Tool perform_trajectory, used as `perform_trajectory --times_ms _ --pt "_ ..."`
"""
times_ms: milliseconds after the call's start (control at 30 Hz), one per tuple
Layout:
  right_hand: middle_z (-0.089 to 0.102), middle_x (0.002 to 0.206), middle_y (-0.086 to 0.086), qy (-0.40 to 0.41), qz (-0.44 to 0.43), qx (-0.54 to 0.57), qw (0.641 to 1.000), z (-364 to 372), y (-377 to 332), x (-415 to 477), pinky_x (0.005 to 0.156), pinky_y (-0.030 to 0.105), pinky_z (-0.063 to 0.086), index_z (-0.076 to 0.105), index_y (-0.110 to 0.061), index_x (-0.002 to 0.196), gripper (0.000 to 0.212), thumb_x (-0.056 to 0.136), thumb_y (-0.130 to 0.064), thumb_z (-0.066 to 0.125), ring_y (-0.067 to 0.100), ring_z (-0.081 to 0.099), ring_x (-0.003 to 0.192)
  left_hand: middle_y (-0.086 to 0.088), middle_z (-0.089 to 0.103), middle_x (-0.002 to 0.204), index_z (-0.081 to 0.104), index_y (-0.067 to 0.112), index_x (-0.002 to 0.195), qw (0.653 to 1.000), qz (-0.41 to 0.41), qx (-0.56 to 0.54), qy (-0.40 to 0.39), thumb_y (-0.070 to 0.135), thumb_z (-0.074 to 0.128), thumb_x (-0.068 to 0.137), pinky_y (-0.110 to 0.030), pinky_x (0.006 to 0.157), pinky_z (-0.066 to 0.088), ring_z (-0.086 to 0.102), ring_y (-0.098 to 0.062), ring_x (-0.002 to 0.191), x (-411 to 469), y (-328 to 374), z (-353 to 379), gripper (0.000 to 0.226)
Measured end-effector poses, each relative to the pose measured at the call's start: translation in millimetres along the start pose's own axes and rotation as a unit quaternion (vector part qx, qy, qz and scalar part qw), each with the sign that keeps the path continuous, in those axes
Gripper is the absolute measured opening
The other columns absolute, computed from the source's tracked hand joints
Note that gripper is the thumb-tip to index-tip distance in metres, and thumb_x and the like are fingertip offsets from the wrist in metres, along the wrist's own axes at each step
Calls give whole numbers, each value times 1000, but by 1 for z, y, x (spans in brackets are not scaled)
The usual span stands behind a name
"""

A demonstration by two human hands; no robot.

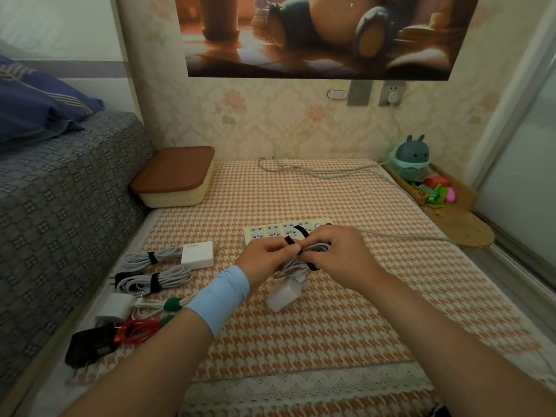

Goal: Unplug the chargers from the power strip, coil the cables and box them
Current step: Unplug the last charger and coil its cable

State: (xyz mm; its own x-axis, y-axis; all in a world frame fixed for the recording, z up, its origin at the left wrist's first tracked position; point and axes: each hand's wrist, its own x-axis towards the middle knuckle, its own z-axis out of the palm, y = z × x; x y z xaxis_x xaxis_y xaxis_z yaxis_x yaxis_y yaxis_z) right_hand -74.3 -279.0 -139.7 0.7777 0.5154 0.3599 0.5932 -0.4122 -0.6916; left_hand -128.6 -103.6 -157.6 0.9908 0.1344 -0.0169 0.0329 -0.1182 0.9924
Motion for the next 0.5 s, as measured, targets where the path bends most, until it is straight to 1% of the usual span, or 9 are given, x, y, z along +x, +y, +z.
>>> perform_trajectory --times_ms 33,100,200,267,333,400,433,467,500 --pt "72 87 -14 0 -4 0 1000 0 1 0 75 18 54 81 -23 95 13 83 -19 82 0 66 84 -6 61 64 74 10 73 1000 0 4 22 26 68 90 -33 61 47 51 -21 63 0 0 2 25" --pt "72 89 -14 4 -19 -11 1000 1 1 1 77 19 53 81 -24 97 14 84 -20 81 1 66 84 1 55 56 73 8 70 998 -3 11 65 26 68 90 -27 55 40 43 -16 55 0 0 6 28" --pt "71 91 -15 1 -32 -24 999 1 0 2 78 21 52 80 -24 102 14 90 -28 75 1 64 87 4 58 52 72 16 63 992 23 70 104 28 66 91 -20 51 41 46 -8 48 1 3 10 31" --pt "69 95 -18 2 -27 -28 999 2 -1 2 82 22 52 78 -22 108 18 96 -30 67 -1 63 91 6 51 46 64 20 54 985 56 112 122 26 66 92 -15 46 36 39 -5 42 1 4 11 39" --pt "64 92 -21 9 -11 -17 1000 3 -3 2 82 24 53 71 -25 117 20 99 -26 63 -2 62 90 3 44 46 57 18 50 977 80 149 131 26 65 92 -16 45 33 34 -9 43 1 3 11 43" --pt "64 80 -13 20 13 16 1000 5 -6 2 73 28 53 57 -32 127 31 98 -23 64 4 63 78 -2 44 49 58 8 55 971 86 177 134 29 65 92 -21 47 33 34 -13 47 1 2 13 43" --pt "66 78 -8 29 37 42 998 6 -6 3 72 29 54 52 -33 130 37 97 -22 66 7 64 76 -3 44 50 58 6 58 969 90 184 135 30 64 92 -24 49 33 34 -14 48 1 2 13 43" --pt "68 78 -6 40 65 70 995 7 -6 3 76 29 55 52 -32 130 38 96 -22 68 8 66 78 -3 44 50 57 6 58 968 95 189 137 31 64 92 -25 49 34 34 -14 48 1 1 14 43" --pt "71 80 -7 52 92 95 990 7 -6 3 81 29 56 58 -30 125 34 95 -21 70 6 68 81 -1 44 50 56 9 58 966 100 193 138 32 63 93 -25 50 34 34 -13 48 2 0 14 42"
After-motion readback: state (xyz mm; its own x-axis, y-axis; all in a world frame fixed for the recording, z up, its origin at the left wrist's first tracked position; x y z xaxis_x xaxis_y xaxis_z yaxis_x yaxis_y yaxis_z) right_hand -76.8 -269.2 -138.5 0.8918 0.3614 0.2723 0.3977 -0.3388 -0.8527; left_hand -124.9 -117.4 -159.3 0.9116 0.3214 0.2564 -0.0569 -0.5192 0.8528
